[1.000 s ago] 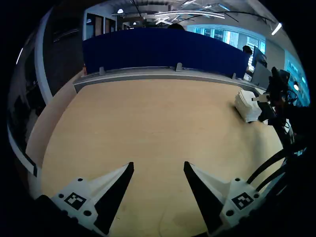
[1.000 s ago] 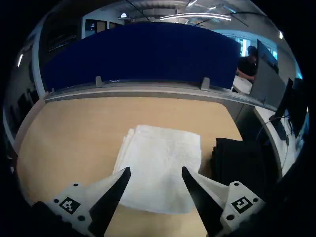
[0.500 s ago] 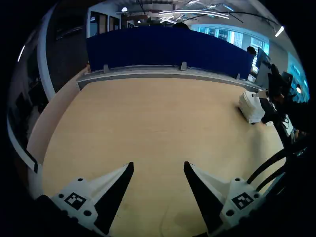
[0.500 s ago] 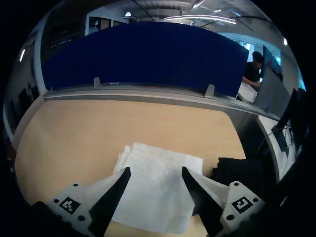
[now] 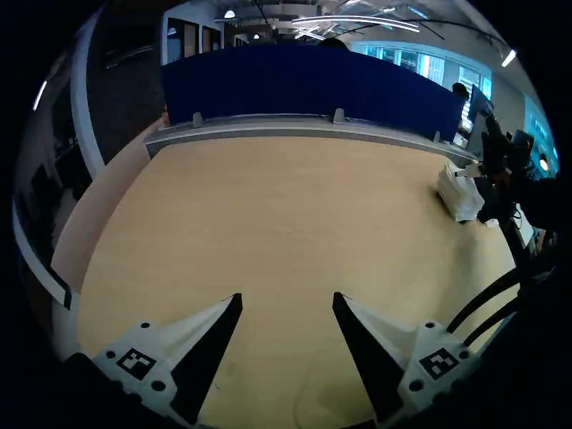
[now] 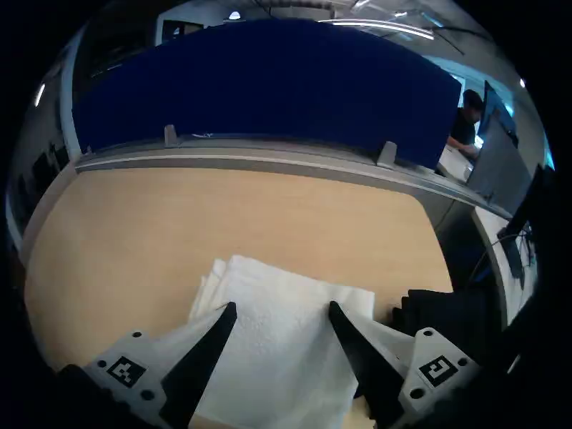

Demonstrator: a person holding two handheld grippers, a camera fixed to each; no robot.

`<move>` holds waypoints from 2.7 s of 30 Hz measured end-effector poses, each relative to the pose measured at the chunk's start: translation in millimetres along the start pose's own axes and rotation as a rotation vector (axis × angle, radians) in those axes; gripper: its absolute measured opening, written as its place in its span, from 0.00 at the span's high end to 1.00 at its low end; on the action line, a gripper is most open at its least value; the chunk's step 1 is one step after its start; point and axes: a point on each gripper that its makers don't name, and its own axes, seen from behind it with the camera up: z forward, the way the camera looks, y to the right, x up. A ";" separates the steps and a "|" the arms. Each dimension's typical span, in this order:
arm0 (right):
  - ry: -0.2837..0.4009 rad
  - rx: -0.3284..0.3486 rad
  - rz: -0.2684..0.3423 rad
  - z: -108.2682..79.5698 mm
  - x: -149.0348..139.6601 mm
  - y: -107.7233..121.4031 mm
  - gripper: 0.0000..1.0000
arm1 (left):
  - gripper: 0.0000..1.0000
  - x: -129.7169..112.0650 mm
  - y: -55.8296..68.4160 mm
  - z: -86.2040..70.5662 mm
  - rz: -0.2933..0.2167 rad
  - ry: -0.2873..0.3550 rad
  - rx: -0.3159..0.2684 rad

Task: Fold towel

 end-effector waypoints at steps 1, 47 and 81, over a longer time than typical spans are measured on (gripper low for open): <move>-0.001 0.000 0.000 0.6 -0.2 0.4 0.00 | 0.06 -0.5 -0.8 -0.4 0.000 0.000 0.002; 0.178 -0.040 0.159 -144.3 -47.9 -50.3 0.00 | 0.06 21.5 7.6 -3.0 0.027 0.075 -0.098; 0.688 -0.150 0.152 -281.8 5.7 -86.1 0.00 | 0.06 116.6 0.3 -26.1 -0.017 0.423 -0.128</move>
